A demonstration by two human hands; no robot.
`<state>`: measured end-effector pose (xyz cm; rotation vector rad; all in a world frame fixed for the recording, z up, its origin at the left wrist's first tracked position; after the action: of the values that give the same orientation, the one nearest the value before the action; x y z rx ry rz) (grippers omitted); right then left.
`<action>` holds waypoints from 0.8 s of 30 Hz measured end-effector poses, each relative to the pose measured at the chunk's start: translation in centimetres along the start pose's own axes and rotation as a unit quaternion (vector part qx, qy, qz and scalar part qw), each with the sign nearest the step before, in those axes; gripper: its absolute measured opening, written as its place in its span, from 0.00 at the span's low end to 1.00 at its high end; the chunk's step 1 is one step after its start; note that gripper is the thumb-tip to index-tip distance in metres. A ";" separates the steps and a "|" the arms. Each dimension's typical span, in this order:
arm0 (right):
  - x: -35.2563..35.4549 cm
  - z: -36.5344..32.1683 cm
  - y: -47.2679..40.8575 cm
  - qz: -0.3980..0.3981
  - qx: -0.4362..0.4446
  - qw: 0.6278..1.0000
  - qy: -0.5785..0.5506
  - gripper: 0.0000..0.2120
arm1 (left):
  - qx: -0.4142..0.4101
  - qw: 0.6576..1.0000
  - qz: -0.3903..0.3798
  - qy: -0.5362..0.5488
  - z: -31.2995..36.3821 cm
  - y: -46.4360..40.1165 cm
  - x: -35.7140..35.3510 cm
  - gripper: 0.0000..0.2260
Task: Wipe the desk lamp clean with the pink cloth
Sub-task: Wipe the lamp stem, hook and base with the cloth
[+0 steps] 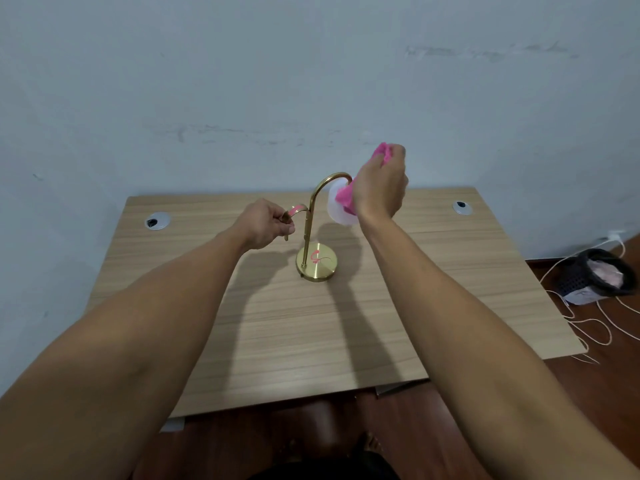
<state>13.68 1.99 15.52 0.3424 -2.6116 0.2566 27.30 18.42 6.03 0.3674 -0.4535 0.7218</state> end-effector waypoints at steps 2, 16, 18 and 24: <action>-1.7 -0.1 -0.3 -0.091 0.054 0.993 0.044 0.14 | -0.004 1.000 0.002 0.001 0.1 0.1 0.0 0.02; -5.0 2.2 3.4 -0.215 0.246 0.945 0.000 0.14 | 0.008 0.997 0.027 0.076 -0.6 0.3 -0.3 0.04; -4.5 2.1 3.7 -0.178 0.180 0.963 -0.087 0.14 | 0.020 0.992 0.038 0.115 -1.0 0.6 -0.4 0.06; -6.6 3.0 6.5 -0.225 0.317 0.921 -0.010 0.17 | 0.052 0.982 0.039 0.178 -1.4 1.5 -2.0 0.05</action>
<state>16.08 8.75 8.92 1.1462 -2.3125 0.9332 25.33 19.02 4.13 0.3119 -0.0927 0.8691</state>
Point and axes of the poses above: each hand's wrist, its own y-axis away from the middle knuckle, its own x-axis out of the back of the hand, z = x × y, the point moved 3 cm from there along -y, towards the middle knuckle, and after that the axes turned 9 degrees about y, right-handed, at the moved point
